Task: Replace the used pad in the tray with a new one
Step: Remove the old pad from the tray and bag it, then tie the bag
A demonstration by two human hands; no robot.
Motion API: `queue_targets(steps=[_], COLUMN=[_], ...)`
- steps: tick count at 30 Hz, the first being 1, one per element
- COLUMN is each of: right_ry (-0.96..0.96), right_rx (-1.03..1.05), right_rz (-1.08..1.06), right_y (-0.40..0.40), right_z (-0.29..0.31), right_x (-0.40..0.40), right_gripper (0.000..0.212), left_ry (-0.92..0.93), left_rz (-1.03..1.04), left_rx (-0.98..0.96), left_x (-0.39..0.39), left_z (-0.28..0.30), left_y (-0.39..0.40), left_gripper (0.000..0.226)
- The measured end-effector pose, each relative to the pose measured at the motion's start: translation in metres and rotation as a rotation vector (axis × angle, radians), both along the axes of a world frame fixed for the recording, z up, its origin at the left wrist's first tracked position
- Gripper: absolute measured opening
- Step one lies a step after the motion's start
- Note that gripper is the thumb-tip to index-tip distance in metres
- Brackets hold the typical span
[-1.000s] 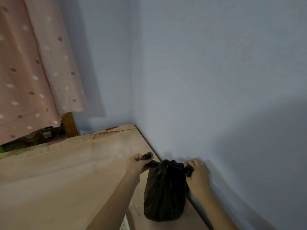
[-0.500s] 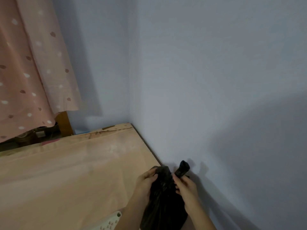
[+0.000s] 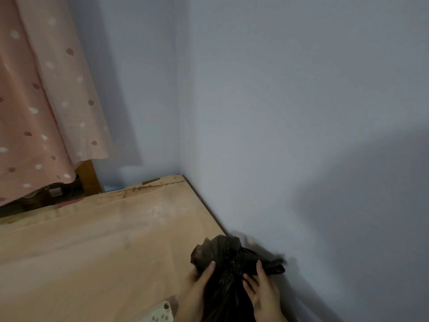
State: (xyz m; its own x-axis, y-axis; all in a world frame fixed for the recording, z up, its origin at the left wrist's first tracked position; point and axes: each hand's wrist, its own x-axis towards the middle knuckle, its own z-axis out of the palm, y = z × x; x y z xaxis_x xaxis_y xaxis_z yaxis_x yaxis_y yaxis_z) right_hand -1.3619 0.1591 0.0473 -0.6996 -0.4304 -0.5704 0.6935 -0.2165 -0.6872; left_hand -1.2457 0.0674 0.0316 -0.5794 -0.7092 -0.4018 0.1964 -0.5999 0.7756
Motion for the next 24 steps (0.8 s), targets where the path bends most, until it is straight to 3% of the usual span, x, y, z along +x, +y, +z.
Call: queue_targets(steps=[2,5,8,14,17,21,24], right_ry=[0.014,0.090,0.125,0.138,0.113,0.106,0.060], right_rx=[-0.012,0.011,0.053,0.140,0.160,0.210,0.214], right_rz=[0.023,0.091,0.088,0.011,-0.056,-0.143,-0.193], right_y=[0.000,0.001,0.004,0.012,0.017,0.028,0.039], right_z=[-0.001,-0.002,-0.002,-0.002,-0.004,-0.018,-0.034], right_x=[0.003,0.007,0.004,-0.016,-0.031,-0.046,-0.045], right_gripper=[0.028,0.019,0.013,0.014,0.012,0.011,0.008], left_ry=[-0.230,-0.400,-0.369,-0.431,-0.509,-0.513,-0.583], left_rz=[-0.053,0.005,0.058,0.148,0.183,0.189,0.172], left_rx=[-0.160,-0.211,-0.227,-0.177,-0.176,-0.142,-0.088], left_x=[-0.005,-0.011,-0.011,-0.001,0.008,0.020,0.022], left_z=[-0.002,-0.001,0.008,0.023,0.018,0.005,-0.003], left_y=[0.004,0.005,0.002,-0.021,-0.044,-0.061,-0.058], left_gripper=[0.041,0.026,0.021,0.033,0.042,0.029,0.040])
